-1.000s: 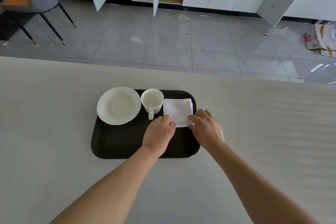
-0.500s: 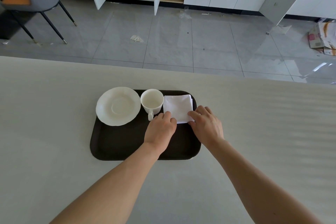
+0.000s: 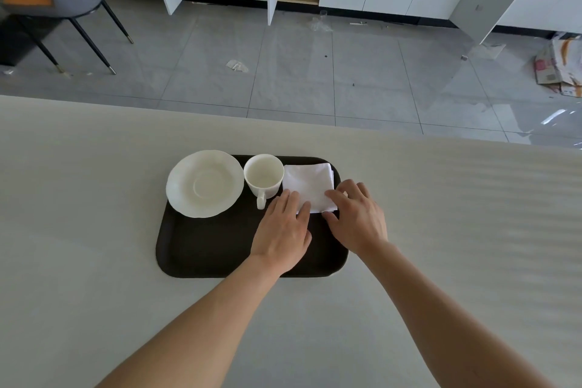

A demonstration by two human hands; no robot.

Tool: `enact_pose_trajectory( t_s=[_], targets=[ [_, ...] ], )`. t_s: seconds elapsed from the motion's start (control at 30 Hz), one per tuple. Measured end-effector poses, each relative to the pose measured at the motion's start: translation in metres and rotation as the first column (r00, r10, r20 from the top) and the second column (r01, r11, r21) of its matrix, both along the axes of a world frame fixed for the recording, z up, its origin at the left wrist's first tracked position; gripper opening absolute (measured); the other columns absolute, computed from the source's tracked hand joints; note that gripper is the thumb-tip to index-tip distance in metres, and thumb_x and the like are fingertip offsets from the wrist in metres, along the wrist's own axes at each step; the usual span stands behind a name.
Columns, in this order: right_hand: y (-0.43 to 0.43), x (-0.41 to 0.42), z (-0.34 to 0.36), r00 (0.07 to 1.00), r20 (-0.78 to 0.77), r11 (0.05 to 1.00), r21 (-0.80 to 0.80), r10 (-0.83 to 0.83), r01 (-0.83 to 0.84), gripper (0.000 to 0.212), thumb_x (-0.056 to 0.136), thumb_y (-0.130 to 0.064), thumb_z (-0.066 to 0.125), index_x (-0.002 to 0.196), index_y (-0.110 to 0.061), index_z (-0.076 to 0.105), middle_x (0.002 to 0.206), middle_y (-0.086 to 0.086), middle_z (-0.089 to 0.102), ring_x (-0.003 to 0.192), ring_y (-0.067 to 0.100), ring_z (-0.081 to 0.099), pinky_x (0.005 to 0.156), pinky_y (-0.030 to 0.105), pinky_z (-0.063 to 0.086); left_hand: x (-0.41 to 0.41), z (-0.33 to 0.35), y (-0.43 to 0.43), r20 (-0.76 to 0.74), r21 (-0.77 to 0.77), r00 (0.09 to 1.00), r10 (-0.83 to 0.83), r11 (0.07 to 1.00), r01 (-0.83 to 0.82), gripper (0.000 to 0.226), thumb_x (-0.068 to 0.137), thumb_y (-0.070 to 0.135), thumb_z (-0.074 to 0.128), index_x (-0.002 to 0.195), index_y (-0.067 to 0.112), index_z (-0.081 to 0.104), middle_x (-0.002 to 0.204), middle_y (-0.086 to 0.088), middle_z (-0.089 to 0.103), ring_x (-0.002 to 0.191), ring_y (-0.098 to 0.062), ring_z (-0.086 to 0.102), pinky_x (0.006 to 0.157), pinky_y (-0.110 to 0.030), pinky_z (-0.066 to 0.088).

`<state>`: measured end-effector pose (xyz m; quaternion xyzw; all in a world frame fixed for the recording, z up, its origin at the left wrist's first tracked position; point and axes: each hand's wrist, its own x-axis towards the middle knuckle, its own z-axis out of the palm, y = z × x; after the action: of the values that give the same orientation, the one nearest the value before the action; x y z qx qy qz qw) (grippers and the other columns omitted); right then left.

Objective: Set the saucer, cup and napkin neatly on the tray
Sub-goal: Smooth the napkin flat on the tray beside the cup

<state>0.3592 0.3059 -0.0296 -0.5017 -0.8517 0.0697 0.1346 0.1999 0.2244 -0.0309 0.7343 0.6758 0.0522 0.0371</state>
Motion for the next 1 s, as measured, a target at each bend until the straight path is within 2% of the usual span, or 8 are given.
enact_pose_trajectory(
  t_s=[0.03,0.1,0.13,0.2,0.33,0.53,0.8,1.0],
  targets=[
    [0.0,-0.001,0.001,1.0,-0.01,1.0,-0.008,-0.004,0.004,0.041,0.078,-0.031,0.073,0.117,-0.02,0.065,0.115,-0.003,0.063,0.102,0.025,0.053,0.062,0.031,0.049,0.001,0.0,-0.001,-0.001,-0.011,1.0,-0.008,1.0,0.008,0.049,0.094,0.03,0.041,0.138,0.008,0.047,0.144,-0.023,0.045,0.139,-0.038,0.038,0.114,-0.046,0.035],
    [0.003,-0.003,0.003,1.0,0.028,0.997,-0.076,-0.015,0.017,0.059,0.087,-0.04,0.057,0.143,-0.022,0.045,0.146,-0.009,0.049,0.129,0.023,0.039,0.093,0.038,0.049,0.002,-0.001,-0.003,0.009,-0.043,1.0,-0.007,0.999,0.008,0.057,0.097,0.037,0.037,0.148,0.012,0.035,0.156,-0.024,0.031,0.147,-0.039,0.025,0.12,-0.047,0.025],
    [0.006,-0.005,0.002,0.998,0.069,0.992,-0.124,-0.015,0.024,0.062,0.092,-0.044,0.046,0.15,-0.024,0.034,0.157,-0.012,0.035,0.14,0.023,0.026,0.107,0.039,0.038,0.002,-0.003,-0.003,0.016,-0.067,1.0,-0.008,0.998,0.009,0.059,0.098,0.04,0.033,0.151,0.015,0.029,0.16,-0.023,0.024,0.15,-0.038,0.018,0.121,-0.047,0.021],
    [0.013,-0.008,-0.001,0.987,0.16,0.985,-0.173,0.014,0.014,0.062,0.099,-0.047,0.027,0.156,-0.026,0.018,0.164,-0.015,0.013,0.15,0.024,0.004,0.119,0.042,0.018,0.002,-0.007,-0.004,0.009,-0.106,1.0,-0.017,0.994,0.018,0.061,0.098,0.044,0.028,0.153,0.019,0.02,0.163,-0.022,0.014,0.152,-0.037,0.009,0.122,-0.046,0.015],
    [0.027,-0.011,-0.01,0.953,0.292,0.973,-0.232,0.075,-0.006,0.059,0.102,-0.047,0.021,0.157,-0.028,0.006,0.165,-0.015,-0.002,0.152,0.025,-0.01,0.123,0.046,0.003,-0.002,-0.012,-0.005,-0.007,-0.127,1.0,-0.024,0.992,0.023,0.063,0.098,0.047,0.028,0.154,0.022,0.017,0.164,-0.022,0.01,0.153,-0.034,0.004,0.123,-0.047,0.01],
    [0.029,-0.011,-0.013,0.954,0.287,0.966,-0.258,0.083,-0.006,0.06,0.103,-0.047,0.022,0.157,-0.028,0.004,0.165,-0.016,-0.006,0.151,0.025,-0.012,0.123,0.046,0.002,-0.003,-0.019,-0.005,-0.024,-0.166,0.999,-0.023,0.986,0.019,0.068,0.097,0.053,0.026,0.156,0.024,0.009,0.165,-0.02,0.002,0.153,-0.032,-0.004,0.123,-0.049,0.008],
    [0.001,-0.001,-0.012,0.985,0.172,0.983,-0.186,0.024,0.008,0.053,0.104,-0.04,0.027,0.155,-0.025,0.024,0.165,-0.012,0.012,0.153,0.025,-0.002,0.123,0.045,0.01,-0.005,-0.02,-0.009,-0.019,-0.151,1.0,-0.013,0.988,0.01,0.07,0.097,0.054,0.028,0.156,0.027,0.005,0.166,-0.018,-0.001,0.153,-0.032,-0.006,0.124,-0.047,0.007],
    [-0.003,-0.003,-0.02,0.976,0.22,0.974,-0.222,0.007,0.043,0.054,0.103,-0.037,0.025,0.156,-0.027,0.019,0.165,-0.014,0.011,0.152,0.026,-0.001,0.123,0.046,0.01,-0.004,-0.02,-0.008,-0.036,-0.201,0.999,-0.008,0.98,0.001,0.071,0.097,0.055,0.026,0.157,0.025,0.004,0.166,-0.016,-0.007,0.153,-0.03,-0.011,0.124,-0.049,0.006]
  ],
)
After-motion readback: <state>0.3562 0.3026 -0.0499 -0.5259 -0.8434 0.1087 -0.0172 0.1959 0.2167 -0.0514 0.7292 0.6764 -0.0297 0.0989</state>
